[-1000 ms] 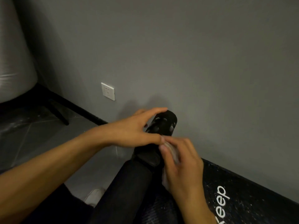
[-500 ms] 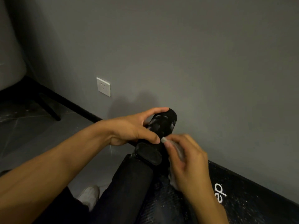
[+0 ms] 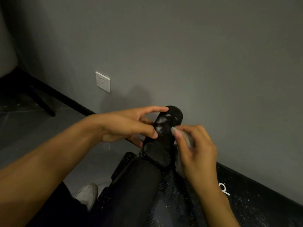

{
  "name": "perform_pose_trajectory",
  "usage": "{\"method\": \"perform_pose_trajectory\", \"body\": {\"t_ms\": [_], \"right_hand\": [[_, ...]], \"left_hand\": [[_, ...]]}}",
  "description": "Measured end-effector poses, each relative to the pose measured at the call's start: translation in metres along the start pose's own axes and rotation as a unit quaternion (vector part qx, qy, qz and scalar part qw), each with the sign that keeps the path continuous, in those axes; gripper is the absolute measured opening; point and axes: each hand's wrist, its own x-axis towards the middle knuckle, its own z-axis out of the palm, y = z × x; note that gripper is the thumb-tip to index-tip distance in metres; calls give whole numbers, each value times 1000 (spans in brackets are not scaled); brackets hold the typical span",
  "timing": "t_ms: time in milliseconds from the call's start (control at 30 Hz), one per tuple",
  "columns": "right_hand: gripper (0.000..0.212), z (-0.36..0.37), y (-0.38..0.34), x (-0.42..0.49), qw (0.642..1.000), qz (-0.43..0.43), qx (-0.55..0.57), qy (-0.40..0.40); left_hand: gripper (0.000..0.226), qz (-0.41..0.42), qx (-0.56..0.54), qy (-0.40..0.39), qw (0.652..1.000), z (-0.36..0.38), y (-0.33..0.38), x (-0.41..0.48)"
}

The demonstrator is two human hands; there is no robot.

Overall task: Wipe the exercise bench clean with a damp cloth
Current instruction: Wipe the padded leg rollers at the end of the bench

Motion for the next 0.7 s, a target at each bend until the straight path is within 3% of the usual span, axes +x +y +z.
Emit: {"method": "perform_pose_trajectory", "body": {"t_ms": [133,267,433,700], "right_hand": [[7,14,9,41,998,31,-37,40],[12,9,-1,35,1000,21,-16,9],[8,0,-11,-6,999,-22,20,-30],[8,12,-3,56,996,-20,-87,-18]], "left_hand": [[80,-6,-65,-51,997,-7,-8,4],[85,-5,-117,-80,990,-6,-17,9],[81,6,-150,-64,987,-4,-28,10],[82,8,-158,-18,987,6,-25,11]]}}
